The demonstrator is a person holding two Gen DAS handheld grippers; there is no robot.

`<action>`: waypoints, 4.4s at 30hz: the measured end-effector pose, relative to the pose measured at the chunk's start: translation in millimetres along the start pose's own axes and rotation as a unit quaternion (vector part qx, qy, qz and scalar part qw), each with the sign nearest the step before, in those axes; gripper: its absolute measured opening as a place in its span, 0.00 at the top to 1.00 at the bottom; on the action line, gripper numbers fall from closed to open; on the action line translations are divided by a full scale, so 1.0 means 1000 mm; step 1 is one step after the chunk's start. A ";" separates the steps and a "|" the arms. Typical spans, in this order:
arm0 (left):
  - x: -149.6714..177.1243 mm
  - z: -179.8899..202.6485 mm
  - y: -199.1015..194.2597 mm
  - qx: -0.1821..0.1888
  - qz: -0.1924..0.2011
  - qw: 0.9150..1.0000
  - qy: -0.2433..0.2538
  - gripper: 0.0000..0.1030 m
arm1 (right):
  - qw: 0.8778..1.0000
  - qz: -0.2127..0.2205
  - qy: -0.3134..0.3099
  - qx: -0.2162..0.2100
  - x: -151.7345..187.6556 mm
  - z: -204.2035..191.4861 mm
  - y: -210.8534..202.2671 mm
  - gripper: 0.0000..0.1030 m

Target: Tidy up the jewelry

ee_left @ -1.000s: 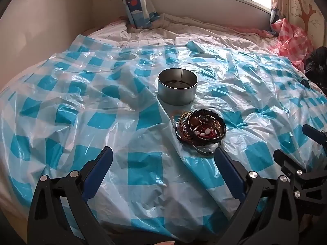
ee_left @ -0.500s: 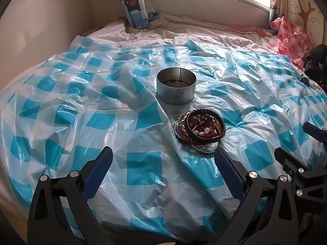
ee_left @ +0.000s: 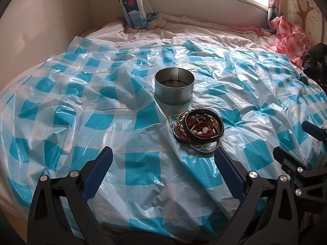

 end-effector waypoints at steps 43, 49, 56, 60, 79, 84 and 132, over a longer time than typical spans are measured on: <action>0.000 -0.008 -0.009 -0.014 0.011 1.000 0.006 0.07 | 1.000 0.001 -0.006 0.002 0.000 -0.006 -0.001 0.07; 0.000 -0.009 -0.009 -0.014 0.012 1.000 0.005 0.07 | 1.000 0.001 -0.006 0.002 -0.001 -0.005 -0.002 0.07; -0.001 -0.009 -0.012 -0.010 0.018 1.000 0.007 0.07 | 1.000 -0.004 -0.003 -0.015 0.000 -0.009 0.002 0.07; -0.001 -0.010 -0.012 -0.010 0.017 1.000 -0.002 0.07 | 1.000 -0.004 -0.002 -0.015 -0.003 -0.005 0.001 0.07; -0.023 0.026 0.034 0.043 -0.024 0.997 0.054 0.08 | 0.999 0.005 0.015 -0.049 -0.012 -0.002 0.005 0.07; -0.035 0.030 0.074 0.070 -0.059 0.995 0.040 0.25 | 0.997 -0.007 0.037 -0.062 -0.011 0.003 0.011 0.07; -0.039 -0.075 0.076 0.101 0.001 0.986 -0.136 0.93 | 0.973 -0.109 -0.035 -0.200 -0.041 -0.074 0.132 0.61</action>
Point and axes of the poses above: each gripper's, at about its wrist camera, not at the fingertips, and y roughly the way its jaws point, z to its right, x to its underside, the point moved 6 cm from there along y, roughly the way its jaws point, and after that the axes turned 7 degrees about y, right-handed, at the moved point
